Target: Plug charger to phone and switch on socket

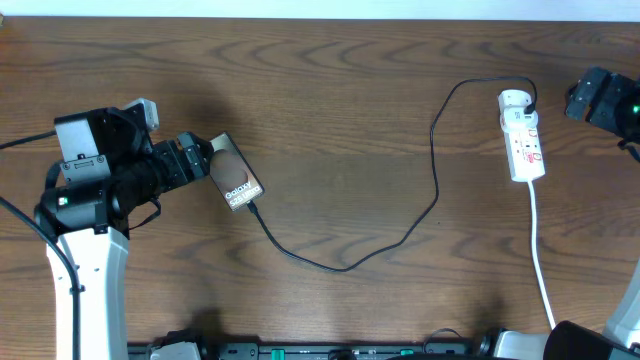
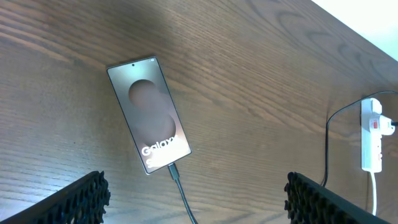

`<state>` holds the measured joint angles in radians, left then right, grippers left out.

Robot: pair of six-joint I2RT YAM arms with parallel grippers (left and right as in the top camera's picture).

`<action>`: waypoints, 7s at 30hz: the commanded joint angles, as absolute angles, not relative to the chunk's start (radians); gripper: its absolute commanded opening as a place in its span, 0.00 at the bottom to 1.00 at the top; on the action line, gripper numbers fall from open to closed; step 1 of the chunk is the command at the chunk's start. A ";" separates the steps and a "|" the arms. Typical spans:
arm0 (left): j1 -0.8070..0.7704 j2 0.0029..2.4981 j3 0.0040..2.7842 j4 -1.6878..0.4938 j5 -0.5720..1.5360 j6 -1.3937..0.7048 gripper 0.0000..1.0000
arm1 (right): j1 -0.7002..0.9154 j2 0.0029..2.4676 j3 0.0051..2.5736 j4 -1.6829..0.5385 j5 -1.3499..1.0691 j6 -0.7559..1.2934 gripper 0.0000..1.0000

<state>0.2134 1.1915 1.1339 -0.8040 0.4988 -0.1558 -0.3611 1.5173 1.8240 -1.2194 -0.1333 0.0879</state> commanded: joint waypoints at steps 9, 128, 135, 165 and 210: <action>0.216 1.195 1.134 -0.817 0.495 -0.138 0.90 | -0.356 1.511 1.827 -1.224 -0.122 0.100 0.99; 0.068 0.004 0.004 -0.055 0.189 -0.215 0.90 | -0.173 1.158 1.385 -0.541 -0.167 0.088 0.99; 0.068 0.004 0.004 -0.055 0.189 -0.215 0.90 | -0.088 0.898 0.974 -0.099 -0.167 0.088 0.99; 0.068 0.004 0.004 -0.055 0.189 -0.215 0.90 | -0.051 0.179 0.006 0.299 -0.155 -0.017 0.99; 0.068 0.004 0.004 -0.055 0.189 -0.215 0.90 | -0.012 0.005 0.006 -0.064 -0.141 -0.016 0.99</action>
<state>0.0700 0.0105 0.0193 -0.0177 0.1806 -0.2131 -0.0181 0.0124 0.0067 -0.0593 -0.1513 -0.0055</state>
